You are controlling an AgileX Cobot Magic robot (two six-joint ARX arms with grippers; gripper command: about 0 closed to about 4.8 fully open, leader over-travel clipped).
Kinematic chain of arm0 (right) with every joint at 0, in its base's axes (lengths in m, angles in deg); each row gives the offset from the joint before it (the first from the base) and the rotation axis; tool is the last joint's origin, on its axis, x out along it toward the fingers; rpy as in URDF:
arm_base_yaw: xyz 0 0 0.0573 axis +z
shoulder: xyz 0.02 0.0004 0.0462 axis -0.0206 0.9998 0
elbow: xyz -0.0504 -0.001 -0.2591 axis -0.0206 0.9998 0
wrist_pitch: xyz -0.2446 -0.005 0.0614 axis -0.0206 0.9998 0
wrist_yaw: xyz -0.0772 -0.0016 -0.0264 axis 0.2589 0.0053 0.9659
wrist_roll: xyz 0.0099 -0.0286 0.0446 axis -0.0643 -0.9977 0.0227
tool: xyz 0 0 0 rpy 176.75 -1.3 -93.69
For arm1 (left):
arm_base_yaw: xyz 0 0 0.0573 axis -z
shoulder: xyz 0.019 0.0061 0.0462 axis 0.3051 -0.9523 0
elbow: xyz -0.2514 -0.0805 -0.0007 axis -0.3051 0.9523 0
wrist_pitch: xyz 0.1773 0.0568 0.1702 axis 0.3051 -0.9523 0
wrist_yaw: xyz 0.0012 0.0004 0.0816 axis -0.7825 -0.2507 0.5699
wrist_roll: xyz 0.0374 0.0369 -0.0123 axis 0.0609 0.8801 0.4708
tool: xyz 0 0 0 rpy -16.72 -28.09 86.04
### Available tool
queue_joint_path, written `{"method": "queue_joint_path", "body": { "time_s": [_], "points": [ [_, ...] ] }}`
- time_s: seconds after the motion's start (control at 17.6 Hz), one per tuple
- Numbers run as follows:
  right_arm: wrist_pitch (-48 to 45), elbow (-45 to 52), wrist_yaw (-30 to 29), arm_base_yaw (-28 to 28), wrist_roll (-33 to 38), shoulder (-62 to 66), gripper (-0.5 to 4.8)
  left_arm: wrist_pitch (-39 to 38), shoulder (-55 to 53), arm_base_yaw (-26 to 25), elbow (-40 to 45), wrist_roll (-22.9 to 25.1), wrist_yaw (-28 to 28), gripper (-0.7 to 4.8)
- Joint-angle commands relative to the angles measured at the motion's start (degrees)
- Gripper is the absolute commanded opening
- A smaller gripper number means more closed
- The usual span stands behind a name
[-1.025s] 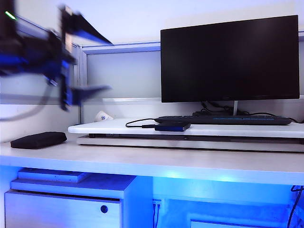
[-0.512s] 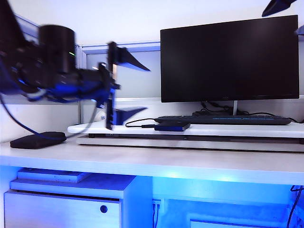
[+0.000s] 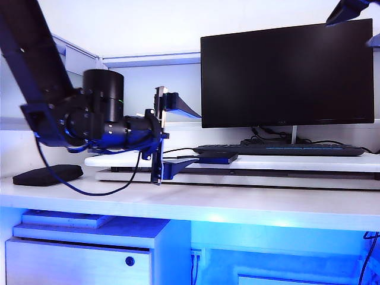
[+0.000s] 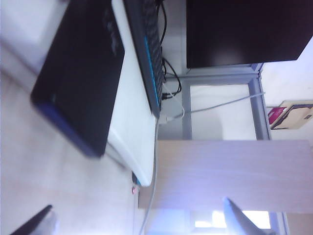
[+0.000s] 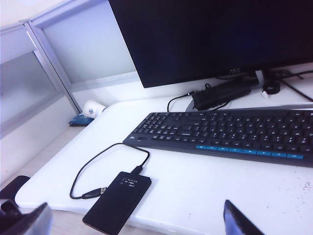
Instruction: Unplug the data cable of the portable hard drive.
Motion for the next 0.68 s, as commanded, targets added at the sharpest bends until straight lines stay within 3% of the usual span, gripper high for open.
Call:
{"method": "queue_joint_path", "body": {
  "time_s": [0.06,0.68],
  "points": [
    [-2.27,-0.87,-0.35,0.02,-0.13,3.17,4.68,-0.48,-2.25,0.04,-3.3,-0.15,-0.48,4.79],
    [-3.96,-9.27,-1.68,0.02,-0.13,13.05,4.68,-7.34,-8.63,0.04,-13.53,0.37,-0.48,4.79]
  ]
}}
